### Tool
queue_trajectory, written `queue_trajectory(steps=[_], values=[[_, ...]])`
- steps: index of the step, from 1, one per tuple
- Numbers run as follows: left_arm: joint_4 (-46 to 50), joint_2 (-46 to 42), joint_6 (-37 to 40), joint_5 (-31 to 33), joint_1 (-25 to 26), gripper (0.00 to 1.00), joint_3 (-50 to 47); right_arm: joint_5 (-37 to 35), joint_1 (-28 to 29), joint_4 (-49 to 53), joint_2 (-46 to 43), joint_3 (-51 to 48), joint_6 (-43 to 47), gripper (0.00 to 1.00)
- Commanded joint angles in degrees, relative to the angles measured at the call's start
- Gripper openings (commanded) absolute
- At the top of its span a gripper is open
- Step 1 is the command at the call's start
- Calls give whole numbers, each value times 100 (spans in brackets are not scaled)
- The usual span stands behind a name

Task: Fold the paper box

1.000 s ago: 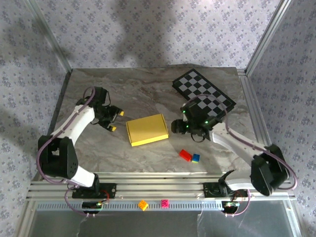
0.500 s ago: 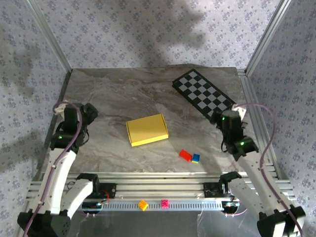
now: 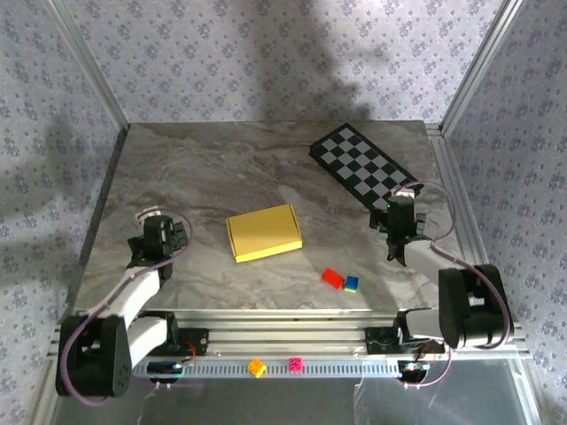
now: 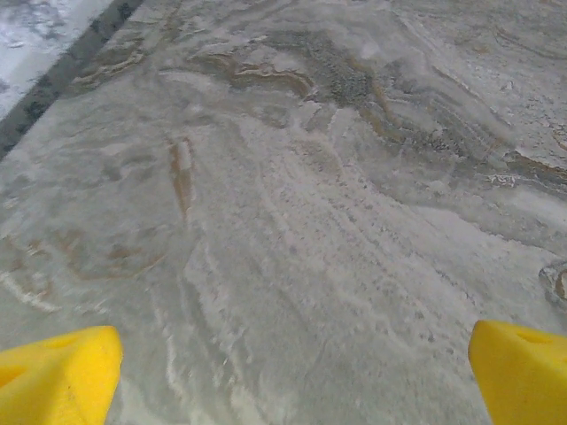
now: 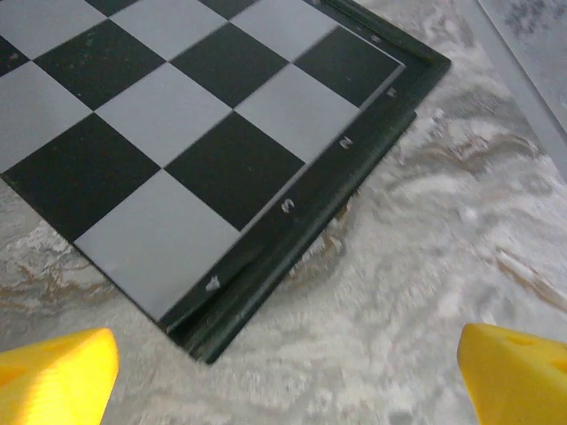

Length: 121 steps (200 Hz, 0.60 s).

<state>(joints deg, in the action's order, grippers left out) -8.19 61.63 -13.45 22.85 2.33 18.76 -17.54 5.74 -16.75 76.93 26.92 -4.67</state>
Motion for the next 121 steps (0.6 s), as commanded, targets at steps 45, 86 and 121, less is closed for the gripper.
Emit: queue_trajectory(steps=[45,86,121], values=[[-3963,2132,849,-1285,-355,100,184,1896,-1004,-3226,1050,-570,432,100],[-4305,2644,869,-1425,-372,100,256,1436,-703,-2858,998,-429,642,100],[-4252,2619,864,-1413,-373,100,280,1469,-717,-2894,1004,-428,642,100]])
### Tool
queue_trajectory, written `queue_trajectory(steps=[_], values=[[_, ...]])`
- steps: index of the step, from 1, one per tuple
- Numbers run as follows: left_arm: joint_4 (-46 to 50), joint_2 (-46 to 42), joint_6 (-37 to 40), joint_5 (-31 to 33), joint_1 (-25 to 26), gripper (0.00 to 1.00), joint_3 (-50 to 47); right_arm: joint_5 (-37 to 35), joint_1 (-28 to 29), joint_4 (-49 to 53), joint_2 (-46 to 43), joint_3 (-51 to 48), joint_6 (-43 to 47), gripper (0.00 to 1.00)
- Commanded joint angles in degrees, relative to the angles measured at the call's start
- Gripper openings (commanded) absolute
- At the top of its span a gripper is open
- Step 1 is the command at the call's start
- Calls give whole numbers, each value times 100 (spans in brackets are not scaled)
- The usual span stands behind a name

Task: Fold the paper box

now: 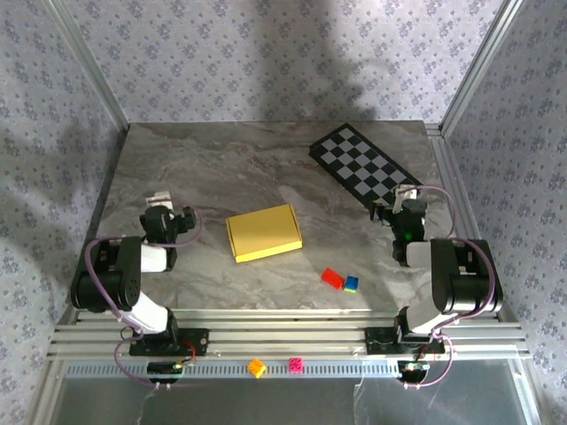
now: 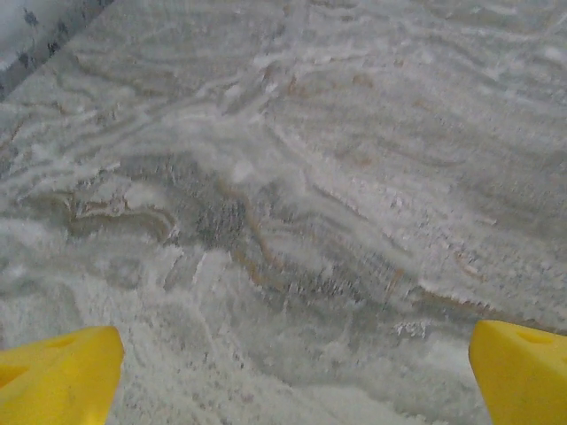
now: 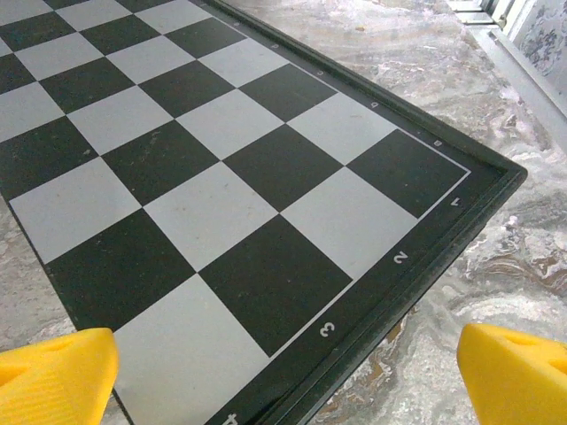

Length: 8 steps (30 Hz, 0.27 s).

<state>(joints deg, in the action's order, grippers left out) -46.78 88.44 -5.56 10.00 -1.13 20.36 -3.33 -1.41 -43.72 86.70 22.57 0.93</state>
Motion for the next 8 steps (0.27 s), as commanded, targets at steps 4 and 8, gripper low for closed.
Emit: queue_trajectory(steps=[4,8], values=[[-343,-67,79,-129,-23,100,135,129,-42,-137,41,37,65,100],[-292,-83,81,-139,-23,100,143,27,9,-231,25,-22,91,100]])
